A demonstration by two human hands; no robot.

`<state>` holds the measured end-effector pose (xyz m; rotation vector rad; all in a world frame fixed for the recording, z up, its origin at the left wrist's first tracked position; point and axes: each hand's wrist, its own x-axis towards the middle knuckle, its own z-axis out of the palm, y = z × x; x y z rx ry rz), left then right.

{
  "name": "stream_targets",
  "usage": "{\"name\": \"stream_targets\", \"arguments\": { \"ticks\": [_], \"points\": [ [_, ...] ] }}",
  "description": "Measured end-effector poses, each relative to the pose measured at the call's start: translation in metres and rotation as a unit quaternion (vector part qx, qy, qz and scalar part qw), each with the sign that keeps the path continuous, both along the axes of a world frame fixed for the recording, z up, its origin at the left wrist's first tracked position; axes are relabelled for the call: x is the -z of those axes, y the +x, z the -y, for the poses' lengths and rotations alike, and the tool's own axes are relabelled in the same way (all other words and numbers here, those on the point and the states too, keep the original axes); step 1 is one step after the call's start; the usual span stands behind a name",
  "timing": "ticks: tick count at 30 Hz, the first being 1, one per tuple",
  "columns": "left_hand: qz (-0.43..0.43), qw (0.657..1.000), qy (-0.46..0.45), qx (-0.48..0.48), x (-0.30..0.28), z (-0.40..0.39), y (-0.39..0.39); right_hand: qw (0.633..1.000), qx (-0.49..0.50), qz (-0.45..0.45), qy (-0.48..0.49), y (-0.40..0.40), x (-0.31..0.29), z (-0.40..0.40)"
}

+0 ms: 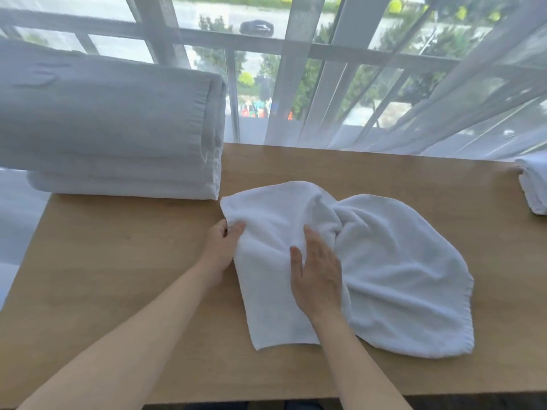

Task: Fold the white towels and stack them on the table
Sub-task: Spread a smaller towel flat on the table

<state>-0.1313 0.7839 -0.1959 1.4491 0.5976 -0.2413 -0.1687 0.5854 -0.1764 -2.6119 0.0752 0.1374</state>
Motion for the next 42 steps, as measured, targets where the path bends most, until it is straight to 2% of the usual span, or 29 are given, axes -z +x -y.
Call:
{"name": "stream_targets", "arguments": {
  "ticks": [2,3,5,7,10,12,15,17,19,21,23,27,30,33,36,38,40,42],
  "points": [
    [-0.005,0.998,0.033,-0.061,0.003,-0.018,0.0,0.999,0.025,-0.02,0.003,0.001,0.003,0.012],
    [-0.017,0.996,0.06,-0.058,0.006,-0.026,-0.002,0.998,0.026,-0.052,-0.001,0.001,0.006,0.016],
    [-0.056,0.995,0.084,-0.013,0.011,-0.035,-0.011,0.99,0.008,-0.133,-0.039,-0.003,0.016,0.021],
    [-0.068,0.996,0.053,0.031,0.016,-0.033,-0.022,0.984,-0.019,-0.157,-0.081,-0.008,0.027,0.021],
    [-0.052,0.992,0.041,0.103,0.02,-0.021,-0.037,0.982,-0.039,-0.159,-0.09,-0.008,0.034,0.023],
    [-0.04,0.991,0.072,0.104,0.025,-0.011,-0.045,0.981,-0.045,-0.163,-0.095,-0.007,0.035,0.033],
    [-0.059,0.995,0.07,-0.042,0.026,-0.01,-0.047,0.98,-0.032,-0.171,-0.094,0.002,0.033,0.062],
    [-0.066,0.993,0.048,-0.09,0.025,-0.016,-0.051,0.98,-0.025,-0.178,-0.085,0.007,0.03,0.075],
    [-0.067,0.996,0.032,-0.051,0.02,-0.017,-0.06,0.98,-0.018,-0.176,-0.086,0.005,0.028,0.073],
    [-0.072,0.996,0.028,0.045,0.018,-0.011,-0.072,0.985,-0.02,-0.153,-0.082,-0.005,0.027,0.058],
    [-0.082,0.989,0.061,0.103,0.022,-0.006,-0.082,0.989,-0.041,-0.125,-0.071,-0.02,0.028,0.043],
    [-0.074,0.981,0.177,-0.007,0.023,-0.029,-0.087,0.991,-0.043,-0.114,-0.062,-0.034,0.035,0.051],
    [-0.076,0.969,0.235,-0.021,0.021,-0.047,-0.089,0.986,-0.004,-0.137,-0.096,-0.03,0.037,0.077],
    [-0.083,0.972,0.219,0.022,0.019,-0.043,-0.095,0.979,0.023,-0.163,-0.121,-0.026,0.033,0.084],
    [-0.092,0.972,0.194,0.096,0.02,-0.035,-0.103,0.988,-0.024,-0.111,-0.1,-0.031,0.029,0.061],
    [-0.084,0.974,0.202,0.062,0.021,-0.037,-0.109,0.989,-0.066,-0.107,-0.081,-0.04,0.033,0.05],
    [-0.08,0.974,0.211,0.013,0.02,-0.043,-0.116,0.986,-0.07,-0.124,-0.082,-0.047,0.038,0.056],
    [-0.081,0.968,0.238,0.008,0.014,-0.044,-0.123,0.985,-0.065,-0.128,-0.099,-0.049,0.042,0.072]
  ]
}}
